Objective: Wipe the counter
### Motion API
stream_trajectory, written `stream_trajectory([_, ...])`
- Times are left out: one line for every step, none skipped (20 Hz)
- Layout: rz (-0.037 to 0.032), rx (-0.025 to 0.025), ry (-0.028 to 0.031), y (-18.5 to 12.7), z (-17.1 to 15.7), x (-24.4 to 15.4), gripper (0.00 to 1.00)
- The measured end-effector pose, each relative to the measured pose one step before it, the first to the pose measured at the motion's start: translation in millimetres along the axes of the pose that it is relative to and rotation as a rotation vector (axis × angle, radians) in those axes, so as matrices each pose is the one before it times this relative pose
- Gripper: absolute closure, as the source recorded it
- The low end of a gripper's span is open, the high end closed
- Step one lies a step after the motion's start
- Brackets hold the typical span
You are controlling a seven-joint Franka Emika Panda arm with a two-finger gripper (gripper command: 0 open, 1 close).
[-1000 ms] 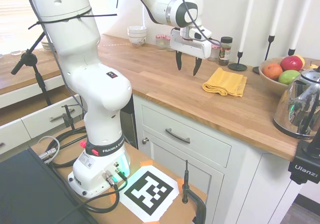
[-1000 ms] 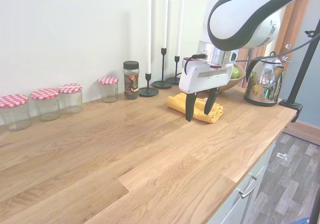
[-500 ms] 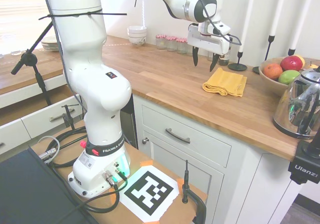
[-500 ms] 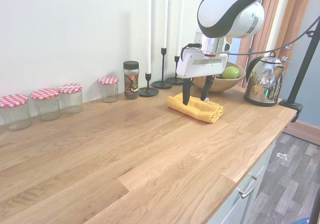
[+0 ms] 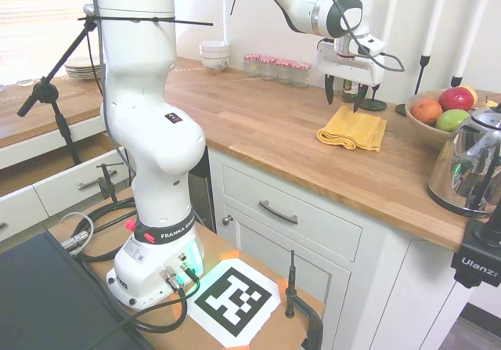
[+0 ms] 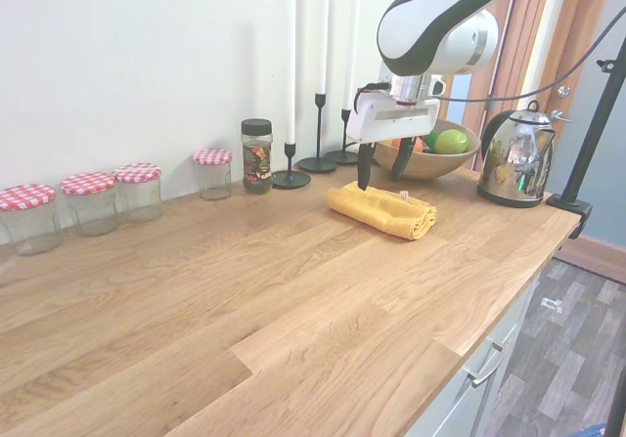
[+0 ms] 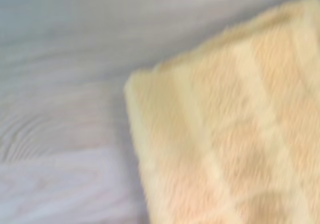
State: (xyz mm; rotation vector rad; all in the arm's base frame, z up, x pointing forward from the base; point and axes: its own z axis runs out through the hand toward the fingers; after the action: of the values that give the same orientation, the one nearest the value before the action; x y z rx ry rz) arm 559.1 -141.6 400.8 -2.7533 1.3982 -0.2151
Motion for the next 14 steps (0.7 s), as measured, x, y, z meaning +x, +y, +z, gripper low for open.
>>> stream_trajectory([-0.00517, 0.00259, 0.00493, -0.89, 1.58, 1.54, 0.0])
stream_trajectory([-0.00434, 0.00344, 0.00702, -0.54, 1.92, 1.77, 0.0])
stream_trajectory([-0.00367, 0.00208, 0.00706, 0.11, 2.58, 1.85, 0.0])
stream_trajectory([-0.0027, 0.00123, 0.00902, 0.37, 3.15, 2.08, 0.0])
stream_trajectory([-0.00235, -0.00129, 0.00885, 0.69, 3.87, 2.14, 0.0])
stream_trajectory([-0.00101, -0.00209, 0.00841, 1.17, 4.43, 2.37, 0.0])
stream_trajectory([0.00048, -0.00144, 0.00706, 1.63, 4.54, 2.45, 0.0])
stream_trajectory([0.00082, -0.0004, 0.00547, 1.65, 4.12, 2.32, 0.0])
stream_trajectory([0.00125, -0.00024, 0.00425, 1.57, 3.77, 2.02, 0.0])
stream_trajectory([0.00105, -0.00128, 0.00269, 1.6, 3.35, 1.67, 0.0])
stream_trajectory([-0.00083, -0.00068, 0.00203, 1.08, 2.38, 1.14, 0.0])
stream_trajectory([-0.00155, -0.00035, 0.00127, 0.38, 1.93, 0.52, 0.0])
stream_trajectory([-0.00113, -0.00067, 0.00013, 0.04, 1.65, 0.07, 0.0])
stream_trajectory([-0.00045, -0.00079, -0.00024, -0.05, 1.65, -0.05, 0.0])
